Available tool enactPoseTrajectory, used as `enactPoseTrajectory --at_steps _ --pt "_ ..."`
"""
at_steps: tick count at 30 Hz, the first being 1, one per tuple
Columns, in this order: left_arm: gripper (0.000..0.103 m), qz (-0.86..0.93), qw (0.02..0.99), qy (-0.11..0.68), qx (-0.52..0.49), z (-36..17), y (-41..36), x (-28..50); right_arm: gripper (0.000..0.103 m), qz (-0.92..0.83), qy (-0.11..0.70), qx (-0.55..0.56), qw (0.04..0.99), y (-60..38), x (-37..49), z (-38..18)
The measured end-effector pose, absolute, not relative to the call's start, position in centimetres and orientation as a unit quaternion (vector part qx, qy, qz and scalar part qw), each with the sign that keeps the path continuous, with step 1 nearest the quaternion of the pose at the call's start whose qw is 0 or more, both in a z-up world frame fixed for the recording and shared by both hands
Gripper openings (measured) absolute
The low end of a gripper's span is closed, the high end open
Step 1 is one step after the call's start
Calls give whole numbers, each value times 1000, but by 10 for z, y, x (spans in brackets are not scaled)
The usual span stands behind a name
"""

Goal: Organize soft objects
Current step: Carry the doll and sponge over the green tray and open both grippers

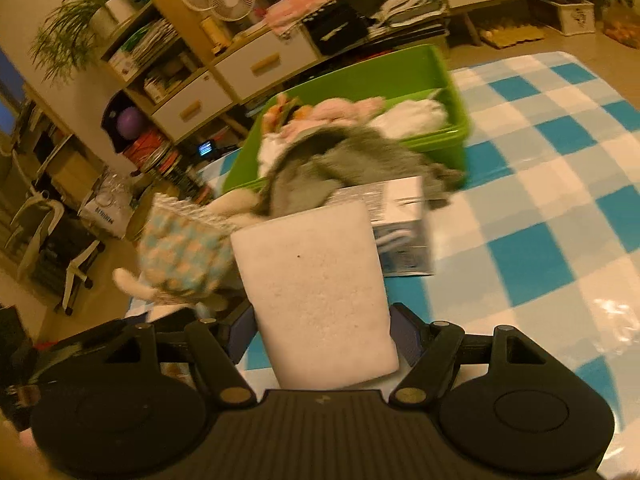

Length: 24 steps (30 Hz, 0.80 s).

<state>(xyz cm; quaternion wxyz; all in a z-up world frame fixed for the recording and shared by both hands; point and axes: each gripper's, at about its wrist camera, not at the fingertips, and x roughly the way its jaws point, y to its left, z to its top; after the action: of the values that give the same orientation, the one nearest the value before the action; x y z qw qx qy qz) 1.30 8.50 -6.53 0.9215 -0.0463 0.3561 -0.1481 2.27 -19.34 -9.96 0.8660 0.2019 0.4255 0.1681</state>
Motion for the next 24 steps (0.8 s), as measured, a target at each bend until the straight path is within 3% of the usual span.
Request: enactPoseTrajectory --at_steps 24 --pt "38 -126 938 309 -91 -17 51 64 55 38 357 317 878 -301 68 -73"
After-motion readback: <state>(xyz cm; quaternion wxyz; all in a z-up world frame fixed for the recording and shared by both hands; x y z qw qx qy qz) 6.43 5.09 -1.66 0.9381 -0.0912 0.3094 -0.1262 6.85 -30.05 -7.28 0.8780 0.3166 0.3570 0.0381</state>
